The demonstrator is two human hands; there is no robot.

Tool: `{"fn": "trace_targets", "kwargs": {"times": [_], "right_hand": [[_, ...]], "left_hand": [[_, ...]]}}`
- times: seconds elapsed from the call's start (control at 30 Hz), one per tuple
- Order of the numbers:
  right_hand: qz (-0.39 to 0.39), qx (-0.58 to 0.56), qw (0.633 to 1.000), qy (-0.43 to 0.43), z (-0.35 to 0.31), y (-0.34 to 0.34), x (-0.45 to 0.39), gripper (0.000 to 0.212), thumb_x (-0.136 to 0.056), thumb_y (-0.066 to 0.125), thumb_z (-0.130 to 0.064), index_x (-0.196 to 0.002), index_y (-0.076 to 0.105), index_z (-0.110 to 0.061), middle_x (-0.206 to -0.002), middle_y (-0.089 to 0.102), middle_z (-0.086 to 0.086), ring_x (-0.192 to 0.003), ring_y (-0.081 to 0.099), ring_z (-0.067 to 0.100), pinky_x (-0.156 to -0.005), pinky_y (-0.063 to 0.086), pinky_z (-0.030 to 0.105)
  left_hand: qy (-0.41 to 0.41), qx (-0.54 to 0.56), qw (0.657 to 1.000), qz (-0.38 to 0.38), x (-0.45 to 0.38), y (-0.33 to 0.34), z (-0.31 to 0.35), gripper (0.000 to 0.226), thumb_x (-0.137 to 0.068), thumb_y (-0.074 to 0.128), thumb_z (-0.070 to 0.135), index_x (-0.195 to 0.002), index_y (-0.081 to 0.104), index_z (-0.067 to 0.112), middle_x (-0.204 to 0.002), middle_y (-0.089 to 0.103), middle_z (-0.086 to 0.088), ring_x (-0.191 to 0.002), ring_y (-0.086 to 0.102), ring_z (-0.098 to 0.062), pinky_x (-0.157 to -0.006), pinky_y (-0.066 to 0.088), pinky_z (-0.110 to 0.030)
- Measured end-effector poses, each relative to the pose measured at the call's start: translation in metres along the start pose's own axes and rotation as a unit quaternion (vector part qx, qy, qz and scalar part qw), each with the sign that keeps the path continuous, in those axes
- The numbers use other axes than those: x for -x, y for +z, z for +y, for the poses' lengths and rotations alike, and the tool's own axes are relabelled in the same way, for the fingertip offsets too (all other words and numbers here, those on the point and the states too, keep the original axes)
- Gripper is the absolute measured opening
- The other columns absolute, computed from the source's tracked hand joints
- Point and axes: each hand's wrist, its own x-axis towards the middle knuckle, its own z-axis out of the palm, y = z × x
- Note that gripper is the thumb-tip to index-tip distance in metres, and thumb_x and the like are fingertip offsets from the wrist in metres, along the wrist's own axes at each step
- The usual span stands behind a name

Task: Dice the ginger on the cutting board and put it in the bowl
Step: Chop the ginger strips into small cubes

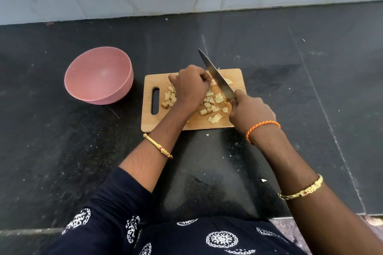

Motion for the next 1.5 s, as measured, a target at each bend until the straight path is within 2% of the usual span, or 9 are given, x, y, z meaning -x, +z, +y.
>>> {"fn": "trace_targets", "kwargs": {"times": [0.47,0.63,0.73,0.87,0.97,1.2,1.27,1.4,1.5], "right_hand": [[-0.088,0.001,0.996,0.017,0.018,-0.002,0.028,0.015,-0.095,0.042,-0.017,-0.110,0.044,-0.017,-0.086,0.051,0.011,-0.079,0.056,0.030,-0.074,0.053,0.039],[0.019,-0.114,0.993,0.002,0.039,0.006,0.057,0.016,-0.097,0.038,-0.029,-0.087,0.046,-0.019,-0.074,0.055,0.010,-0.072,0.054,0.033,-0.064,0.045,0.034],[0.071,-0.148,0.986,-0.005,0.043,0.013,0.060,0.021,-0.097,0.040,-0.029,-0.080,0.042,-0.017,-0.062,0.049,0.003,-0.066,0.049,0.031,-0.058,0.038,0.032],[0.094,-0.152,0.983,0.029,0.052,0.020,0.053,0.022,-0.097,0.041,-0.030,-0.081,0.042,-0.015,-0.065,0.051,0.007,-0.066,0.050,0.034,-0.058,0.041,0.034],[0.085,-0.129,0.988,0.022,0.054,0.021,0.052,0.020,-0.096,0.040,-0.031,-0.085,0.047,-0.016,-0.071,0.056,0.010,-0.070,0.055,0.035,-0.062,0.047,0.035],[0.074,-0.268,0.957,-0.083,0.044,0.020,0.064,0.025,-0.095,0.048,-0.027,-0.086,0.053,-0.004,-0.068,0.058,0.017,-0.068,0.055,0.033,-0.058,0.040,0.032],[0.058,-0.312,0.944,-0.089,0.041,0.022,0.062,0.027,-0.095,0.049,-0.028,-0.082,0.054,-0.005,-0.065,0.056,0.016,-0.062,0.053,0.030,-0.056,0.042,0.031],[0.013,-0.351,0.933,-0.083,0.042,0.024,0.057,0.020,-0.095,0.050,-0.029,-0.084,0.058,-0.015,-0.054,0.052,-0.007,-0.047,0.048,0.004,-0.042,0.038,0.017],[-0.020,-0.371,0.925,-0.078,0.043,0.026,0.054,0.021,-0.096,0.049,-0.025,-0.090,0.058,-0.007,-0.053,0.048,-0.006,-0.034,0.045,0.001,-0.036,0.032,0.010]], "left_hand": [[-0.001,0.004,1.000,-0.012,0.004,-0.005,0.005,0.013,-0.084,0.062,0.018,-0.082,0.074,0.019,-0.081,0.070,0.006,-0.083,0.054,-0.010,-0.079,0.020,-0.031],[-0.011,0.008,0.999,-0.034,0.004,-0.022,0.002,0.005,-0.081,0.067,0.024,-0.080,0.072,0.026,-0.074,0.063,0.014,-0.084,0.055,-0.008,-0.079,0.019,-0.032],[-0.006,0.077,0.997,-0.008,0.010,-0.027,-0.009,0.004,-0.076,0.072,0.029,-0.075,0.069,0.027,-0.067,0.063,0.015,-0.074,0.060,-0.004,-0.082,0.038,-0.032],[-0.034,0.188,0.978,0.079,0.030,-0.034,-0.024,0.008,-0.082,0.063,0.018,-0.083,0.070,0.021,-0.077,0.067,0.011,-0.073,0.061,0.001,-0.066,0.046,-0.009],[-0.057,0.222,0.966,0.118,0.042,-0.034,-0.034,0.013,-0.083,0.058,0.012,-0.085,0.069,0.019,-0.081,0.068,0.009,-0.078,0.061,0.000,-0.073,0.049,-0.012],[-0.097,0.246,0.964,0.017,0.044,-0.037,-0.006,0.043,-0.088,0.057,0.044,-0.121,0.059,0.017,-0.109,0.063,0.009,-0.099,0.059,-0.002,-0.081,0.046,-0.014],[-0.142,0.336,0.930,-0.043,0.036,-0.042,0.003,0.039,-0.089,0.058,0.042,-0.118,0.060,0.016,-0.108,0.067,0.004,-0.096,0.064,-0.006,-0.074,0.051,-0.015],[-0.214,0.561,0.779,-0.180,0.027,-0.052,0.006,0.018,-0.090,0.058,0.012,-0.106,0.061,0.004,-0.092,0.066,-0.006,-0.078,0.064,-0.013,-0.069,0.057,-0.021],[-0.235,0.569,0.762,-0.202,0.023,-0.054,-0.003,0.014,-0.089,0.056,0.002,-0.102,0.062,0.002,-0.089,0.065,-0.010,-0.074,0.064,-0.013,-0.068,0.057,-0.020]]}}
